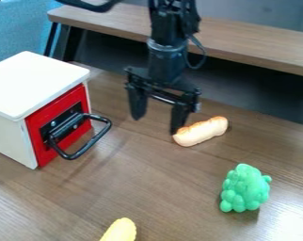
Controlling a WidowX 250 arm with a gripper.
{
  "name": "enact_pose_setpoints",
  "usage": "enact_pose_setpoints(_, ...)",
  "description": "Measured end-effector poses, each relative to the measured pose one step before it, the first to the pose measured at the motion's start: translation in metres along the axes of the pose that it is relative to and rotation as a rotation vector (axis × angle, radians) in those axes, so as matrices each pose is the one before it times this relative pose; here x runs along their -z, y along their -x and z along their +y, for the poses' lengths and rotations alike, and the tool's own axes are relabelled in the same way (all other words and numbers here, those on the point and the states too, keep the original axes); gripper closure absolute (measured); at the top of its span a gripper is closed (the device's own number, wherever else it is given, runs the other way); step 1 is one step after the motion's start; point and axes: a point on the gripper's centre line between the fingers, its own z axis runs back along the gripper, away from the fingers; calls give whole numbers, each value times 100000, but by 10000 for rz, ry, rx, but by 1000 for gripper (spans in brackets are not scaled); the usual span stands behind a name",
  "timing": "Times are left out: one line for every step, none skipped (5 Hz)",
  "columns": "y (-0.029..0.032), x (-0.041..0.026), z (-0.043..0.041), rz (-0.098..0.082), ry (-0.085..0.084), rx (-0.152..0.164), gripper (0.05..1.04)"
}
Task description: Close the drawer
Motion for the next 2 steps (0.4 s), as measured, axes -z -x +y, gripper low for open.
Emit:
enact_pose_setpoints(-1176,27,-1276,91,670,-590,84)
enact_pose_setpoints(823,265,-437,458,283,-280,84)
